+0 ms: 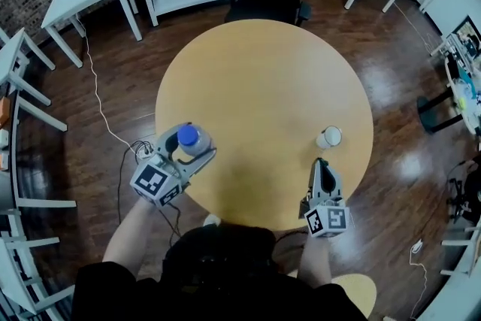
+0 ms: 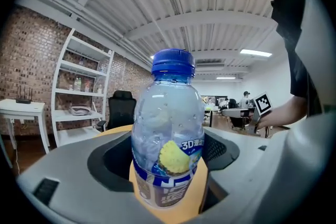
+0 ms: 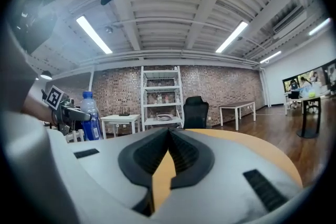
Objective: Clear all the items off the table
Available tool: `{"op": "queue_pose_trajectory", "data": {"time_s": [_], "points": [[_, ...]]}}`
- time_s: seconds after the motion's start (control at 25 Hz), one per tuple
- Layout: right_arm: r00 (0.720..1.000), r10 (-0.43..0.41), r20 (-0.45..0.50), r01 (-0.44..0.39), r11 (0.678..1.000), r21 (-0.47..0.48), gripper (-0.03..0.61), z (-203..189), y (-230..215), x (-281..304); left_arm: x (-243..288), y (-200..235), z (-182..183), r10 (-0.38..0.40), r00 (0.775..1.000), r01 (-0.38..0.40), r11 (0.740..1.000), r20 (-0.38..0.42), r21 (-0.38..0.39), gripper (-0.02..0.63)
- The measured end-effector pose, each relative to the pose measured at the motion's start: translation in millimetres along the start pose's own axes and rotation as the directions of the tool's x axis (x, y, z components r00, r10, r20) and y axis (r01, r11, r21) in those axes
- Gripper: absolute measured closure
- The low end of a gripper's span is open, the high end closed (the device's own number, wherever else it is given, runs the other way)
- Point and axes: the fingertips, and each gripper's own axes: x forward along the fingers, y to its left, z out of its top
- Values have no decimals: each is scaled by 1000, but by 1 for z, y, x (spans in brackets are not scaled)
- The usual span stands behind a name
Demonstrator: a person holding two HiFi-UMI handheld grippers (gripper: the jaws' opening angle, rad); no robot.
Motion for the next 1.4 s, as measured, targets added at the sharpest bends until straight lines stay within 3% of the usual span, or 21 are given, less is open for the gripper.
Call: {"op": "queue_pose_trajectory", "data": {"time_s": [0.2, 0.32, 0.56, 0.68, 0.72, 0.8, 0.88, 0.96, 1.12, 1.24, 1.4], "points": [[995, -104, -8, 104, 991, 84, 574, -30, 35, -48, -8, -16, -27, -148, 988, 146, 989, -41, -27, 255], [979, -202, -38, 204, 977, 61, 574, -42, 26, -98, 7, -49, -33, -256, 966, 254, 966, -40, -37, 255], [893, -450, 17, 449, 892, 58, 574, -34, -14, -200, 35, -125, -24, -461, 887, 460, 887, -18, -19, 255], [850, -524, 49, 521, 851, 62, 574, -28, -11, -234, 54, -153, -22, -530, 848, 530, 848, 12, -20, 255], [840, -541, 48, 539, 841, 48, 574, -27, -10, -247, 59, -169, -22, -560, 829, 560, 828, 12, -28, 255], [800, -598, 55, 598, 801, 24, 574, -24, -13, -287, 70, -212, -21, -641, 767, 641, 767, 5, -32, 255], [730, -679, 72, 679, 733, 29, 574, -22, -20, -341, 78, -264, -13, -723, 690, 724, 690, 28, -23, 255], [659, -748, 73, 747, 663, 46, 574, -22, -25, -394, 78, -312, -6, -775, 628, 778, 627, 61, -37, 255], [540, -837, 90, 835, 546, 69, 574, -19, -27, -482, 67, -392, -10, -840, 542, 840, 539, 42, -58, 255], [484, -869, 108, 868, 492, 72, 574, -19, -25, -531, 59, -443, -9, -879, 475, 880, 473, 37, -44, 255], [396, -912, 104, 910, 405, 85, 574, -39, -22, -604, 49, -506, -10, -911, 409, 912, 405, 54, -72, 255]]}}
